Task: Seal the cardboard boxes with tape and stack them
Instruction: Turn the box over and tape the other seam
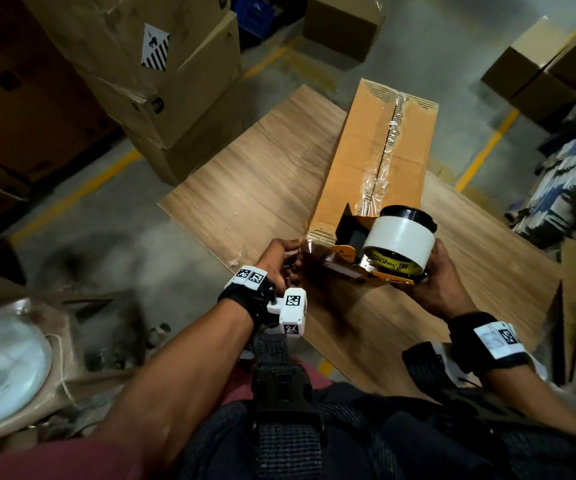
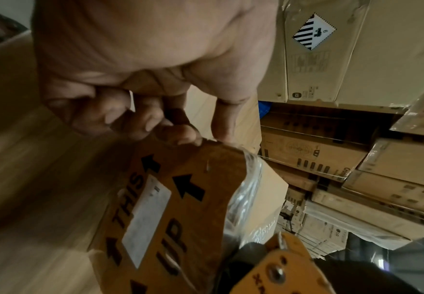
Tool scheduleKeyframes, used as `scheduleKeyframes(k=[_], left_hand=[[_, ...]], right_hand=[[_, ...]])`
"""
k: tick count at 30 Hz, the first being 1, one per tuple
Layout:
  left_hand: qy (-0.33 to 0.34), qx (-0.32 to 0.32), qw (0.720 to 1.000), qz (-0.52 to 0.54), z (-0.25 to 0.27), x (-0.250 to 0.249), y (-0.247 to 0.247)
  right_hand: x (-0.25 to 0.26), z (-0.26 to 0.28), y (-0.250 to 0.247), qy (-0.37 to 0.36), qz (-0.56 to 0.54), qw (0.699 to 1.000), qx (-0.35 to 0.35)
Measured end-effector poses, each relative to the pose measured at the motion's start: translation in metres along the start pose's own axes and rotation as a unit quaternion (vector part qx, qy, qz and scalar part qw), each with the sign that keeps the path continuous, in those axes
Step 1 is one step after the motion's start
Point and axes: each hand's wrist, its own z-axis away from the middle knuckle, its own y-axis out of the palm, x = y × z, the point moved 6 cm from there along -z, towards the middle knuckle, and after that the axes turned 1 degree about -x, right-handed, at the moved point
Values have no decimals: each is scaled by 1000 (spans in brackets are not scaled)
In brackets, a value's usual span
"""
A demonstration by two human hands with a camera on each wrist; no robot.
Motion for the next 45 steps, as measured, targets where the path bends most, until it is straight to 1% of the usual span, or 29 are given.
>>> scheduleKeyframes(k=[3,4,5,7,9,10,11,12,13,14,15,16,17,18,19,20,23,25,30,37,42,45], left_hand=[[10,16,1000,-15,3,-7,1],[7,12,999,-32,2,-8,-1],[6,-3,999,-52,-1,-10,-6],[32,-81,992,-97,-4,-22,-21],[96,-164,971,-147,2,-38,-36],[155,-183,954,-179,10,-49,-36],[238,-186,927,-222,20,-61,-30],[339,-185,878,-284,36,-70,-20],[435,-177,810,-352,54,-74,-8],[512,-153,733,-420,72,-71,7],[572,-119,648,-488,83,-61,23],[606,-79,564,-556,84,-46,34],[614,-52,488,-618,82,-32,42],[610,-41,427,-666,79,-20,44],[600,-48,387,-698,73,-13,42],[593,-61,364,-716,69,-11,38],[574,-89,337,-741,61,-10,32],[566,-91,330,-750,62,-11,34],[543,-100,338,-762,64,-14,36],[553,-107,347,-750,65,-15,38],[555,-115,347,-747,66,-16,41],[553,-101,352,-748,67,-17,41]], right_hand=[[2,1,-1,7,-15,1000,0],[3,1,0,7,-19,1000,0],[3,1,0,7,-19,1000,-2],[6,2,1,1,-11,1000,-5],[6,3,0,2,-4,1000,2],[7,2,-1,3,0,1000,4],[7,1,-2,3,8,1000,4],[7,2,-2,1,13,1000,3],[6,2,-1,-2,16,1000,1],[6,3,0,-4,19,1000,3],[6,3,1,-9,28,1000,8],[6,2,0,-18,52,998,9],[8,1,-2,-31,86,996,10],[7,-1,-3,-41,115,992,12],[5,-2,-4,-46,130,990,21],[1,-3,-3,-54,141,988,34],[-10,-6,-3,-78,170,980,62],[-8,-4,-9,-70,167,981,63],[-26,4,-38,-30,166,983,68],[-55,22,-81,28,179,983,39],[-56,26,-79,26,177,983,44],[-62,25,-75,30,191,980,37]])
